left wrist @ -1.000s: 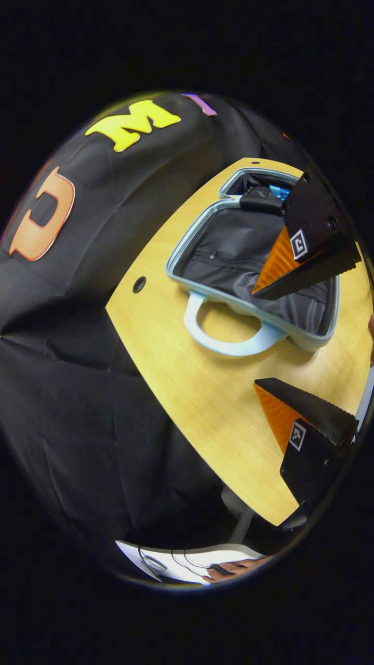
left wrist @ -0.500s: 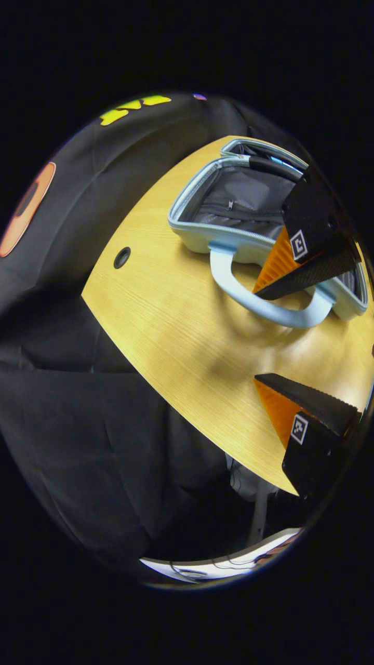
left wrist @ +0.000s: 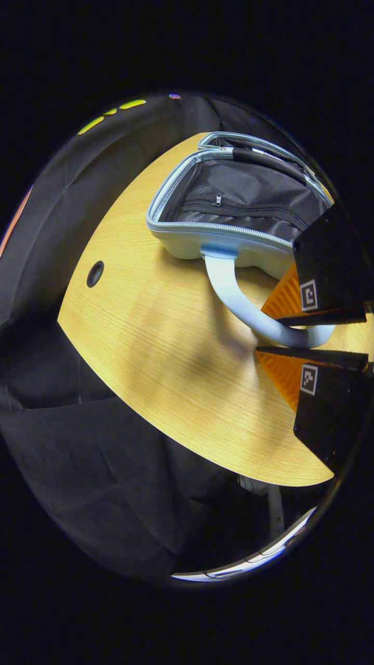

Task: First open the suitcase, pack the skin care products into it, and then close the suitcase.

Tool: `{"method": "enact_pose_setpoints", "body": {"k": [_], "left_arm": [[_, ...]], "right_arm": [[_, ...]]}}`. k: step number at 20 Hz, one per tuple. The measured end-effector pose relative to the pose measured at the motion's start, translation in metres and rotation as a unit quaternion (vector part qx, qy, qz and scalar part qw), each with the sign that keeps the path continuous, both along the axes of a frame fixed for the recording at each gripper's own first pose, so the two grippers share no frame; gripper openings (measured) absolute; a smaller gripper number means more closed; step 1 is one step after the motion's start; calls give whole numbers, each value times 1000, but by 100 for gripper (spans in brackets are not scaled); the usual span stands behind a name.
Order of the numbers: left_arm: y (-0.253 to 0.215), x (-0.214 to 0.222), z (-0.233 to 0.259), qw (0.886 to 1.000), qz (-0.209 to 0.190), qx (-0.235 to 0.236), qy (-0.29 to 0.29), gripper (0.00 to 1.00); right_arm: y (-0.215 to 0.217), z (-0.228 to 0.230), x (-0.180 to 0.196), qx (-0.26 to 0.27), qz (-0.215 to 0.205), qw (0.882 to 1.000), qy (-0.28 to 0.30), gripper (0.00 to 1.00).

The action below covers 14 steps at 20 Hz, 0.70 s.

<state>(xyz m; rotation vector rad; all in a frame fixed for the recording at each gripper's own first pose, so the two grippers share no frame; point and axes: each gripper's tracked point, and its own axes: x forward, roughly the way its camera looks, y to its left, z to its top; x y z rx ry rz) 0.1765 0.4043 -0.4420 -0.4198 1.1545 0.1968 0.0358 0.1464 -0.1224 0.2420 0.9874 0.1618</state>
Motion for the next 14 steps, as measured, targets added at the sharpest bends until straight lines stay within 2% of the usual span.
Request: {"method": "enact_pose_setpoints", "body": {"k": [1,2,4,5,6,8,9,11,12,14], "left_arm": [[1,0,0,1000,-6,4,3,22],[1,0,3,1000,-11,6,5,22],[-1,-1,10,1000,-23,4,6,20],[-3,-1,14,1000,-28,5,8,27],[-3,-2,19,999,-31,6,11,18],[-7,-2,29,999,-36,13,11,17],[-4,-4,34,999,-36,24,13,16],[-4,-7,53,999,-33,37,12,15],[-6,-8,62,999,-31,44,10,15],[-9,-10,79,998,-30,62,4,14]], "right_arm": [[0,0,-1,3,-1,1000,-1,82],[-2,0,-3,4,-2,1000,-1,78],[-4,0,-6,5,-1,1000,-2,82],[-4,-1,-7,7,0,1000,-3,82],[-4,-2,-6,10,3,1000,-3,82],[-6,-5,-6,10,10,1000,-3,78],[-7,-4,-5,11,14,1000,-4,82],[-14,-3,-2,14,21,1000,-10,82],[-17,-2,0,16,23,999,-14,78],[-24,-2,2,26,33,999,-18,82]]}}
